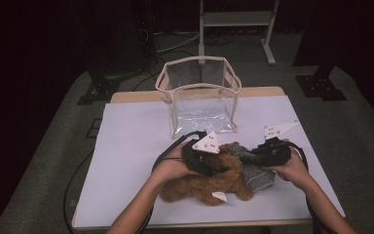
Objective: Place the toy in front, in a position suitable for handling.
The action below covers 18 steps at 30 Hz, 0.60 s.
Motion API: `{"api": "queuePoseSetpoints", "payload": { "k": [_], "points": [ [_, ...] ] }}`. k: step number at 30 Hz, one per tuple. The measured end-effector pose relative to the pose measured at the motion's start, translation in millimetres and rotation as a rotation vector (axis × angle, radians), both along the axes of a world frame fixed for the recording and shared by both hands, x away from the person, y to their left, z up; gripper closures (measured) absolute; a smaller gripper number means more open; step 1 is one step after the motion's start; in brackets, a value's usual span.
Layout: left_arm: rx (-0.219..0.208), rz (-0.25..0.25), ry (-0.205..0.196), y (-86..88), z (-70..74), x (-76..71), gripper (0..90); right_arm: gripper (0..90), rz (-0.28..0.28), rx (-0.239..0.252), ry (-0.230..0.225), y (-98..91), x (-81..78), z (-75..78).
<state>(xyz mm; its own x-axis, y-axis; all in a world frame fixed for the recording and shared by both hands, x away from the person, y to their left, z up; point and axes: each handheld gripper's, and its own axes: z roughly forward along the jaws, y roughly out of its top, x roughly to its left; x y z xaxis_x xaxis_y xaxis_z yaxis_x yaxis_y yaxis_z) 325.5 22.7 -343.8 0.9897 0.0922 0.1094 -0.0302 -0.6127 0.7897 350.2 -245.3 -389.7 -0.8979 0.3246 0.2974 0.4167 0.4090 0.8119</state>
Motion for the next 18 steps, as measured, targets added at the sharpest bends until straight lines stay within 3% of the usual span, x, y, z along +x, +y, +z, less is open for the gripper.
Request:
{"api": "queuePoseSetpoints", "payload": {
  "k": [5,10,16,17,18],
  "points": [
    [0.014,0.008,0.020,-1.2,0.1,0.9,51.2,73.6,-0.002,-0.005,0.004,0.9,0.2,0.0],
    [0.001,0.021,0.013,-0.8,-0.7,-1.3,48.3,73.5,-0.005,-0.007,0.004,1.2,0.1,0.7],
    [-0.002,0.020,-0.048,-0.7,2.6,-3.0,59.0,73.5,-0.007,-0.002,0.005,0.6,1.1,0.6],
    [-0.006,0.029,-0.038,-0.7,3.2,-2.4,60.7,73.5,-0.008,-0.003,0.004,0.1,1.2,0.9],
    [-0.011,0.042,0.002,-1.3,3.3,-1.4,61.3,73.5,-0.010,-0.003,0.002,-0.2,1.4,1.0]
  ]
}}
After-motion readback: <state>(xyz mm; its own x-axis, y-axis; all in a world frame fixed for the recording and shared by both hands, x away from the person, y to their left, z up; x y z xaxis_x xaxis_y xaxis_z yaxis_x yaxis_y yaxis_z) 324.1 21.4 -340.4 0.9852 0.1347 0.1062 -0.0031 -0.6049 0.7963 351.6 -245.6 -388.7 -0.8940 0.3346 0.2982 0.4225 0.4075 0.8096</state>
